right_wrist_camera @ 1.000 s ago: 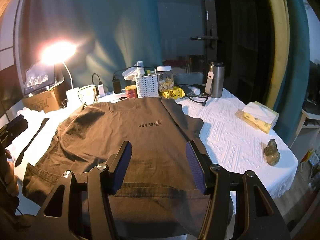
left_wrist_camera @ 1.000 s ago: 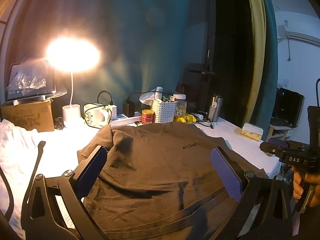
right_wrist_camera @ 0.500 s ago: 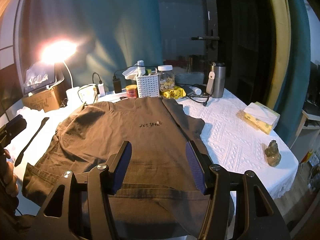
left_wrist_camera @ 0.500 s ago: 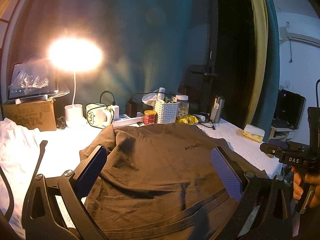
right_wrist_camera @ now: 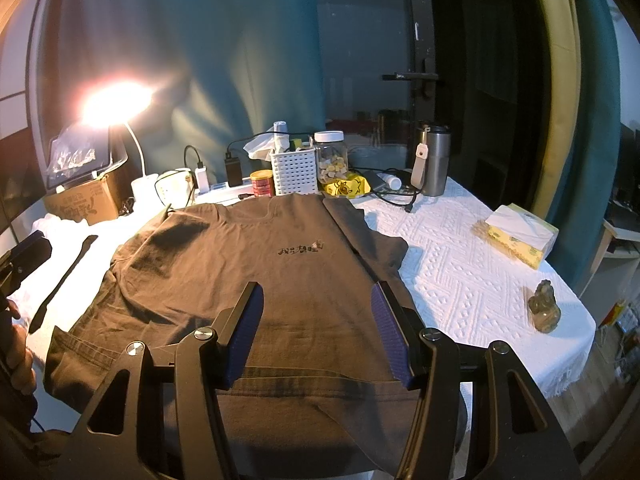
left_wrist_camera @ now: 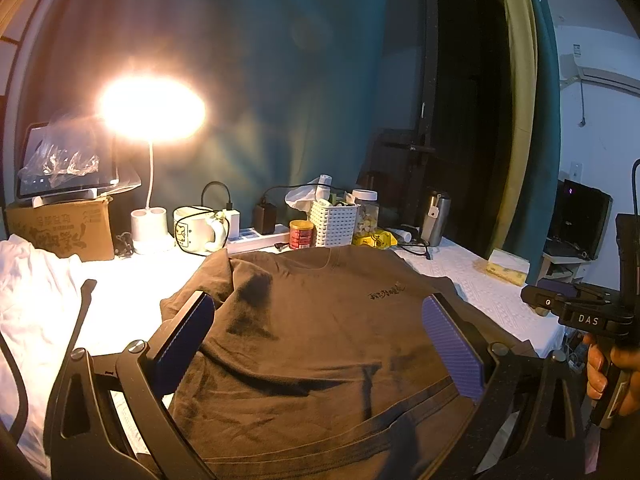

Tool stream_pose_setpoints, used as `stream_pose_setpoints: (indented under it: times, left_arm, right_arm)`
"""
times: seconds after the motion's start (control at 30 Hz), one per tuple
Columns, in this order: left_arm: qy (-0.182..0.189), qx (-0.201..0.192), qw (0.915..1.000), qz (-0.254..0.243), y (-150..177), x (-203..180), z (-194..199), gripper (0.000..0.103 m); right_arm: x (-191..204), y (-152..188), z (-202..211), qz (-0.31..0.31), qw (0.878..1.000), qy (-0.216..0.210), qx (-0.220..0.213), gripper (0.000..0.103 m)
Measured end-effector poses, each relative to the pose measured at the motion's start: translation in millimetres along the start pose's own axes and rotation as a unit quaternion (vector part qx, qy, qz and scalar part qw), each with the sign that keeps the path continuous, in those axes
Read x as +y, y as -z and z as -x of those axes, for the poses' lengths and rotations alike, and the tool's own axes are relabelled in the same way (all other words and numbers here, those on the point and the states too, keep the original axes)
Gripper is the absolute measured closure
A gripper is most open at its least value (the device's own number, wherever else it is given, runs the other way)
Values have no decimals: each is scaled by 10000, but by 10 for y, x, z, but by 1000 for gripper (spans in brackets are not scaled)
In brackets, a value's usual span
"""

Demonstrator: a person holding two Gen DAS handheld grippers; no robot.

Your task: Fold small clothes

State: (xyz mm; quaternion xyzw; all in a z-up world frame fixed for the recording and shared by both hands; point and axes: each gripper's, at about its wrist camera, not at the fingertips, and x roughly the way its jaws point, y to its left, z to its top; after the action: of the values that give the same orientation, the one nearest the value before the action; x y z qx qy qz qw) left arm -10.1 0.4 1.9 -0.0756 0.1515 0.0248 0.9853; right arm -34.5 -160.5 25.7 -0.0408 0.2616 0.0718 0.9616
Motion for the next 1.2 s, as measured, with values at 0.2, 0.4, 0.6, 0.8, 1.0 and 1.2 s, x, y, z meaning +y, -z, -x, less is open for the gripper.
stream_pose_setpoints:
  times: [0.2,0.4,0.6,0.8,1.0,1.2]
  left_arm:
    - [2,-2,10000,17,1,4,13,0]
    - [-1,-5,10000,19,-2,7,7,0]
    - [3,-3,10000,13,1,6,8,0]
    - [-4,9,10000,10,-2,2,5,0]
    - [-5,36,10000,35,-10,1,-16,0]
    - [-18,120,9999,37,-18,26,-119,0]
  right_arm:
    - [2,-10,-5,8,10000,-5,-7,44]
    - [2,-3,-3,7,10000,-2,-3,44]
    - [3,-2,-6,8,10000,3,-1,44]
    - [4,-8,-17,8,10000,4,-1,44]
    - [8,-6,-27,11,10000,8,6,44]
    - [-32,-56,-134,-12,10000,26,77,44]
